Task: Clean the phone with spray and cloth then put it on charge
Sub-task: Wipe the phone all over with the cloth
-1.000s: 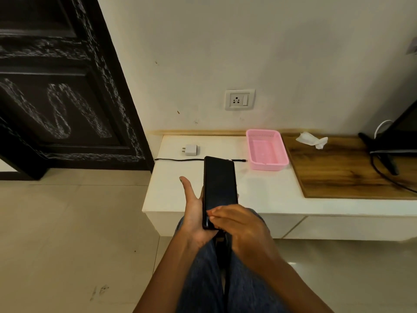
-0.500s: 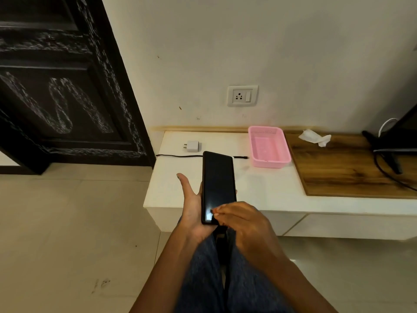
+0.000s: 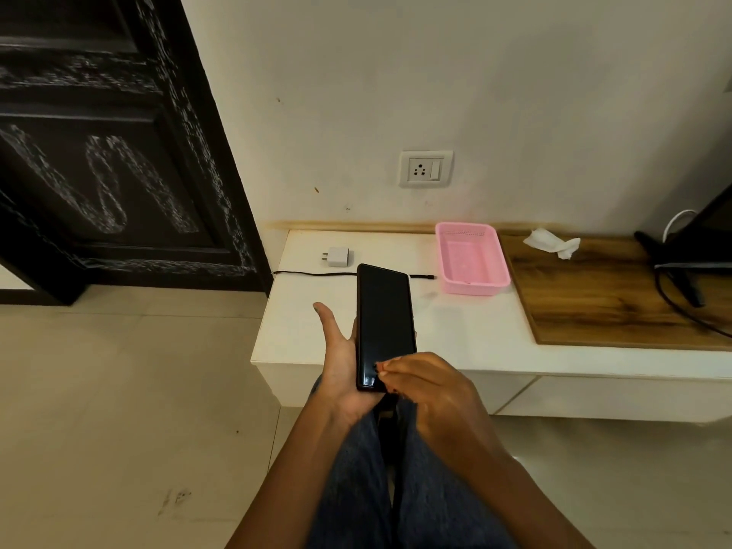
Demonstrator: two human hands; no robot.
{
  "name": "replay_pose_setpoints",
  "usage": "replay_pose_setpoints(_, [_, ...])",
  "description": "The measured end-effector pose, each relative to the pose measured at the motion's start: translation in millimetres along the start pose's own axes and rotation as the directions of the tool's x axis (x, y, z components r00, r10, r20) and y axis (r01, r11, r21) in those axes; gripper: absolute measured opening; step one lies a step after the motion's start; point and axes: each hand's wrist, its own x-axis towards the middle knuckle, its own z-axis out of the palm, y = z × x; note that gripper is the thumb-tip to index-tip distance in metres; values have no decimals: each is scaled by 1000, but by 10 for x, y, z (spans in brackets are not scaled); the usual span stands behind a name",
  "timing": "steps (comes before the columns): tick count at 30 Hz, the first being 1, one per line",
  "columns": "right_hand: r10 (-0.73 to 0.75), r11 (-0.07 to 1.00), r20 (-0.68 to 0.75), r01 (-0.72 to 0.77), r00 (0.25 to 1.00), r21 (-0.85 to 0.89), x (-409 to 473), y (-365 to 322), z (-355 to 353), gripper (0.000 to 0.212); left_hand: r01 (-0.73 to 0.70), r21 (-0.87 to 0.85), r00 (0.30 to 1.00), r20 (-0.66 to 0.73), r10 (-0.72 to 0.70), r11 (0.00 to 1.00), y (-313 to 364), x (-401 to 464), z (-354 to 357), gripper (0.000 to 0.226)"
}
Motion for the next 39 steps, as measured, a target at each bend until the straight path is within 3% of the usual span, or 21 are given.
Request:
replay_pose_setpoints(4, [-16,1000,-68,17,998,21,115,-115,94,20,0,40,1000,-1,0,999,26,20,15,104])
replay_pose_setpoints(9, [-66,997,7,66,998,49,-16,-216,120,27,2,-41,1000,-2,-3,999,34,-25,-43,107])
replay_pose_setpoints(12, [-38,999,-9,38,999,7,-18,-113,48,19,-1,-68,1000,14,2,998,27,-40,-42,111])
replay_pose_setpoints(15, [9,1000,-27,-9,1000,-17,81,-121,48,32,2,-48,1000,20,-2,999,17,-7,-32,110])
replay_pose_setpoints(18, [-30,999,-55,30,998,13,121,-223,120,25,16,-18,1000,11,-16,1000,19,12,-30,108])
replay_pose_setpoints(23, [-60,998,12,59,998,20,29,-180,49,24,12,-64,1000,1,-12,998,15,-12,-61,105])
replay_pose_setpoints(28, [45,999,9,-45,999,-5,153,-92,-20,31,9,-44,999,50,-7,999,1,-2,-27,107])
replay_pose_setpoints(30, [28,999,9,-28,1000,-15,185,-169,25,35,17,-16,999,49,-16,1000,-10,8,-22,105])
replay_pose_setpoints(35, [-69,997,50,70,996,-15,24,-267,35,22,19,-77,1000,14,-18,997,12,-10,-53,102])
replay_pose_setpoints(39, [-26,996,75,32,997,-80,-15,-77,-92,35,-23,-136,998,61,32,990,34,-20,-74,102])
